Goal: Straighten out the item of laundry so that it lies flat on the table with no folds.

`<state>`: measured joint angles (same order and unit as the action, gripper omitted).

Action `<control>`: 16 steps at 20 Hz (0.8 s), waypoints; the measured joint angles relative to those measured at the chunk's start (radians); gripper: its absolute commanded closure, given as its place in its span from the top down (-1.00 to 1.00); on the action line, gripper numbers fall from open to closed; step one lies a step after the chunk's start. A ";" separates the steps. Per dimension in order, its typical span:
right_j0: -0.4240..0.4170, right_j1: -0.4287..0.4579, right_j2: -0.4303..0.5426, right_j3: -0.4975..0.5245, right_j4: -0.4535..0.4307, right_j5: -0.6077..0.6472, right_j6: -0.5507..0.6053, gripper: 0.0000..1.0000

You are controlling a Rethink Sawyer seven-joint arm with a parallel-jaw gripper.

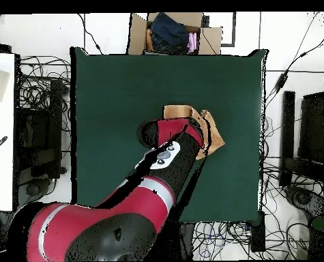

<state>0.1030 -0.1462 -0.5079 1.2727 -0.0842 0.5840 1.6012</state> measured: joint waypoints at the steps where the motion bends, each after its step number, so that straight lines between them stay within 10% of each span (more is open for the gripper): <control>1: -0.005 -0.004 0.007 0.000 0.000 0.000 0.000 1.00; 16: -0.046 -0.039 0.047 -0.013 0.000 0.043 0.000 1.00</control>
<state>0.0573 -0.1848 -0.4609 1.2601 -0.0844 0.6270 1.6012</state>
